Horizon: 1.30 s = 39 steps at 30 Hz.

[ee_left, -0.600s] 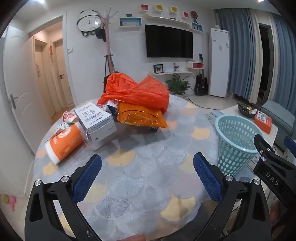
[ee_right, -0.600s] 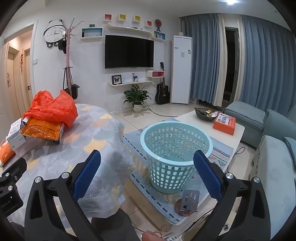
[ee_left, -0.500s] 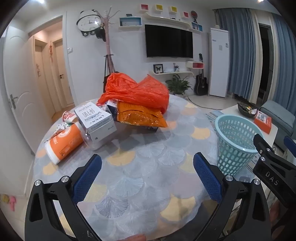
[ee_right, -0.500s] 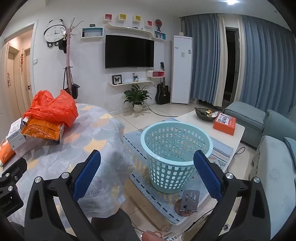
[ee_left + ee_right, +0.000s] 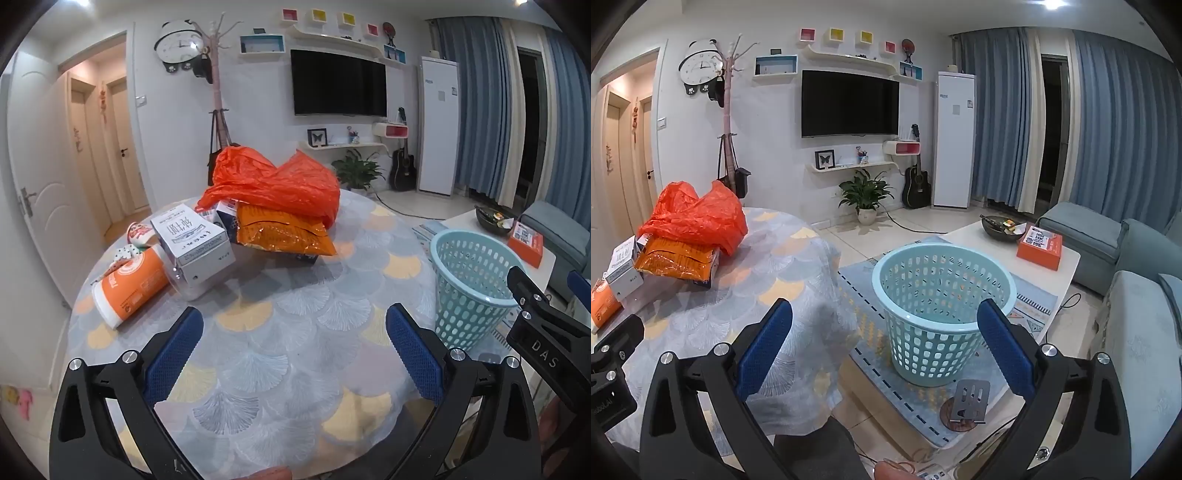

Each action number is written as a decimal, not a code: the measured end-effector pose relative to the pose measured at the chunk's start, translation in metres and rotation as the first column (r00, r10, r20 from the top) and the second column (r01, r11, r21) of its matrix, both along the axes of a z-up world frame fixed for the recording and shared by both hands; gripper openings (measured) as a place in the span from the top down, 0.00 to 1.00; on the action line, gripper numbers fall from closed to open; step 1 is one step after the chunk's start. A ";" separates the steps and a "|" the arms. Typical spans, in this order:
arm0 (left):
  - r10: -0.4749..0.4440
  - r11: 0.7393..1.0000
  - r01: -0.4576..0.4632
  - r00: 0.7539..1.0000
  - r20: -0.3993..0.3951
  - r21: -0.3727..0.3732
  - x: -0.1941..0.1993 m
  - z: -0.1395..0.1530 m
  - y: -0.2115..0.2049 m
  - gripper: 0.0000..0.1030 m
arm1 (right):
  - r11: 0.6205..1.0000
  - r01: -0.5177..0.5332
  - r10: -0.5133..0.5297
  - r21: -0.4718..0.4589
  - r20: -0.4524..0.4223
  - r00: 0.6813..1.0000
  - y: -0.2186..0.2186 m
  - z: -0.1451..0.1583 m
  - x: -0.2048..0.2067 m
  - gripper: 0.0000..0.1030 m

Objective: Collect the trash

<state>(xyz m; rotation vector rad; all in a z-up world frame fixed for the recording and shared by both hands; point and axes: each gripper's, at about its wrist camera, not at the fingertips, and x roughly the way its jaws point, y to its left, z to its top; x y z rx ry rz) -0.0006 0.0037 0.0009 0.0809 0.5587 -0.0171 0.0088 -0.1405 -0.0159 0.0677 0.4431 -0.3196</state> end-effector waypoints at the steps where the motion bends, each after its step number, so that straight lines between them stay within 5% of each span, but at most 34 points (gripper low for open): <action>1: -0.001 1.000 0.001 1.000 -0.001 0.000 0.000 0.000 0.000 0.07 | 1.000 0.000 0.000 0.002 0.001 1.000 0.000 0.000 0.000 0.07; 39: 0.000 1.000 0.000 1.000 -0.003 -0.004 -0.001 0.001 0.000 0.07 | 1.000 0.002 -0.002 -0.006 -0.011 1.000 0.002 -0.001 -0.001 0.07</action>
